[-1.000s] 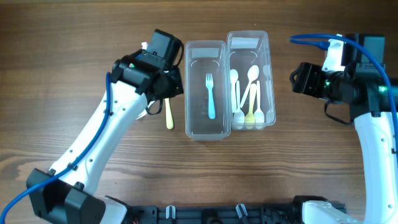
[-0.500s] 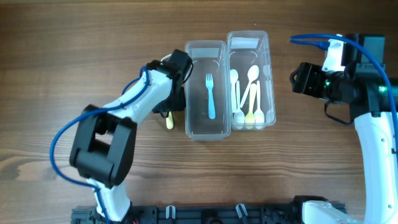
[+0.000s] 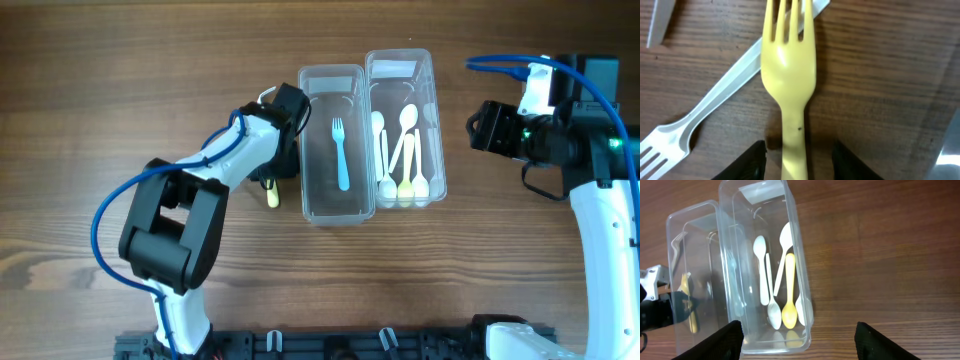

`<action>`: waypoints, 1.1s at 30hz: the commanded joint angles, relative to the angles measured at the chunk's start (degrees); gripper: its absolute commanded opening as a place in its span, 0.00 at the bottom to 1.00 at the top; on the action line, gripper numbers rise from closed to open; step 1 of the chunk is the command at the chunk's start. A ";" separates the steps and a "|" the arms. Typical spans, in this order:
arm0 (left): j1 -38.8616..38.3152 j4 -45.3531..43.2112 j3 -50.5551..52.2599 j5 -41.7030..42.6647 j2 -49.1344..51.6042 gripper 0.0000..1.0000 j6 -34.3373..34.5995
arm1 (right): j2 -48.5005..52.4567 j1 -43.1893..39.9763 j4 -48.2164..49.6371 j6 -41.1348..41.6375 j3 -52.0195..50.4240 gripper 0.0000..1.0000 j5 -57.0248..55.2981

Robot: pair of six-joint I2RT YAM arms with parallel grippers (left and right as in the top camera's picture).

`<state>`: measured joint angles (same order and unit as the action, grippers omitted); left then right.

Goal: Pack container
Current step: 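Return the left gripper to the forks and grasp the yellow fork, then lift the yellow fork with the left gripper toward the left container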

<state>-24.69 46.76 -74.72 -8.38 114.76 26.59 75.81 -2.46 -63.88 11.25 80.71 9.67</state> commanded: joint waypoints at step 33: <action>0.24 2.54 6.25 -1.22 -8.68 0.10 -0.48 | 0.48 -0.09 0.02 -0.76 -0.59 0.71 0.92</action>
<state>-24.73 48.86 -68.99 -9.19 107.92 26.33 75.81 -2.46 -63.86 11.22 80.71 9.67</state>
